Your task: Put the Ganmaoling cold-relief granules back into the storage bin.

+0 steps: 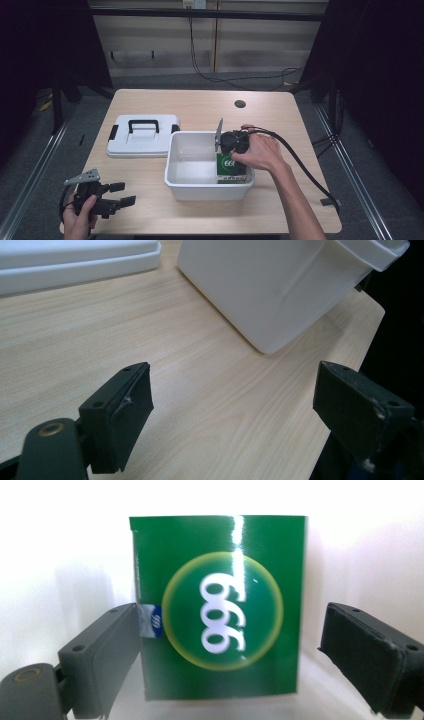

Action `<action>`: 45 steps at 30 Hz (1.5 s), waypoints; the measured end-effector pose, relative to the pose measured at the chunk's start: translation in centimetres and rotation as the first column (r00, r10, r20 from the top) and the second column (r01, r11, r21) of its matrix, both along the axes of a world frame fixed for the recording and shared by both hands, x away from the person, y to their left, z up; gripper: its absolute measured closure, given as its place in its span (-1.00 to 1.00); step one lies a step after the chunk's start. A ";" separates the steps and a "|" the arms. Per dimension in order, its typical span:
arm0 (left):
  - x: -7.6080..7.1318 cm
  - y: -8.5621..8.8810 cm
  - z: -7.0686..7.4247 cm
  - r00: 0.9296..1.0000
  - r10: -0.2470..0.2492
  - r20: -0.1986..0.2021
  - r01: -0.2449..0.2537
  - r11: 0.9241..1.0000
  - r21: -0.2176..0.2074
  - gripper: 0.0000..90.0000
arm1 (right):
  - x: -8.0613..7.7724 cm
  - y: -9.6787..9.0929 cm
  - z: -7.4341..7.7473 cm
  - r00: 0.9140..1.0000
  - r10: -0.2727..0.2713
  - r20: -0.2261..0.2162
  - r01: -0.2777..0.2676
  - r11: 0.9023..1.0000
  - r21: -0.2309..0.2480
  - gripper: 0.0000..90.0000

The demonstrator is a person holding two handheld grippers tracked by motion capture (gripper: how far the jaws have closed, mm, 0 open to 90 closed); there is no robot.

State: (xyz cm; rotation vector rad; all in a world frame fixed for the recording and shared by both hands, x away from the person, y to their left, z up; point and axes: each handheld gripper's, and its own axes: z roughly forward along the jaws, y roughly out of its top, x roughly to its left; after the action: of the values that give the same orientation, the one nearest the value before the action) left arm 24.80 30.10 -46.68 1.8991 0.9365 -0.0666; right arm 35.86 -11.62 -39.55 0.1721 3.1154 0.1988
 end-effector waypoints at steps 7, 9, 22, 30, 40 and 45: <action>0.0 0.0 0.0 1.000 0.001 0.001 -0.001 1.000 0.002 -0.64 | -0.2 -0.8 0.8 1.000 -0.024 0.007 0.023 0.997 0.071 -0.81; 0.0 0.0 0.0 1.000 0.001 0.001 -0.001 1.000 0.002 -0.64 | -0.2 -1.0 0.8 1.000 -0.028 0.005 0.027 0.997 0.077 -0.81; 0.0 0.0 0.0 1.000 0.005 0.000 -0.005 1.000 0.004 -0.64 | -0.9 -3.0 2.4 0.997 -0.057 0.047 0.042 0.959 0.282 -0.81; 0.0 0.0 0.0 1.000 0.004 0.002 -0.004 1.000 0.008 -0.64 | -2.1 -5.1 3.4 0.989 -0.118 0.089 0.079 0.931 0.355 -0.77; 0.0 0.0 0.0 1.000 0.005 0.000 -0.005 1.000 0.007 -0.64 | -3.8 -7.8 4.4 0.972 -0.211 0.101 0.124 0.830 0.543 -0.71; 0.0 0.0 0.0 1.000 0.005 0.000 -0.005 1.000 0.008 -0.64 | -4.3 -9.3 4.4 0.961 -0.256 0.105 0.151 0.803 0.577 -0.71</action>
State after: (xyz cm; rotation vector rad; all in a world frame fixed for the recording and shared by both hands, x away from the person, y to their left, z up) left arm 24.80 30.08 -46.72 1.9038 0.9431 -0.0595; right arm 31.52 -20.97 -35.14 0.4639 2.7313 1.0674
